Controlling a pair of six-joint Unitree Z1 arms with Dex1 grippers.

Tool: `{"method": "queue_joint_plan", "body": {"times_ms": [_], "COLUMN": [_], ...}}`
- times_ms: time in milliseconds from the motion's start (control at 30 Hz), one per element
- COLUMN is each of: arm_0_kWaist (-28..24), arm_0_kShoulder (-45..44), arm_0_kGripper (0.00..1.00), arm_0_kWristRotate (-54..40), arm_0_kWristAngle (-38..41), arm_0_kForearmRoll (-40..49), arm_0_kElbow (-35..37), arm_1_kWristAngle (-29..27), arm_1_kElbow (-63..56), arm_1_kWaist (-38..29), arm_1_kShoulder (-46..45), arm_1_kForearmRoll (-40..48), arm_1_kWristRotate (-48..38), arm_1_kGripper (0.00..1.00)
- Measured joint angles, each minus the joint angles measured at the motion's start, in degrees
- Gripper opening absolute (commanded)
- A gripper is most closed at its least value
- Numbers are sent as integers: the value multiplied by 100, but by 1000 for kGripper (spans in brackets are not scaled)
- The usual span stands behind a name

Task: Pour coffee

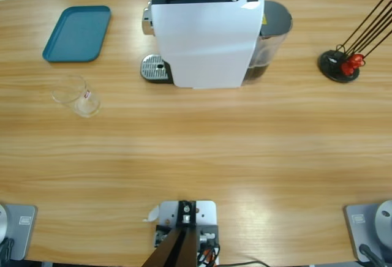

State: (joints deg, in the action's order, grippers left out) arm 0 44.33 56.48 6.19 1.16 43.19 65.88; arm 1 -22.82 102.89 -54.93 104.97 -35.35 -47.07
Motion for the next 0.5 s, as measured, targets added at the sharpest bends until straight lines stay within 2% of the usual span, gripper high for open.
{"method": "queue_joint_plan", "body": {"times_ms": [500], "arm_0_kWaist": [0], "arm_0_kShoulder": [0], "arm_0_kGripper": [991], "arm_0_kWristRotate": [0], "arm_0_kWristAngle": [0], "arm_0_kForearmRoll": [1], "arm_0_kElbow": [-57], "arm_1_kWristAngle": [187], "arm_1_kElbow": [53], "arm_1_kWaist": [-42], "arm_1_kShoulder": [254], "arm_1_kForearmRoll": [1], "arm_1_kWristRotate": [-92], "arm_1_kGripper": [0]}}
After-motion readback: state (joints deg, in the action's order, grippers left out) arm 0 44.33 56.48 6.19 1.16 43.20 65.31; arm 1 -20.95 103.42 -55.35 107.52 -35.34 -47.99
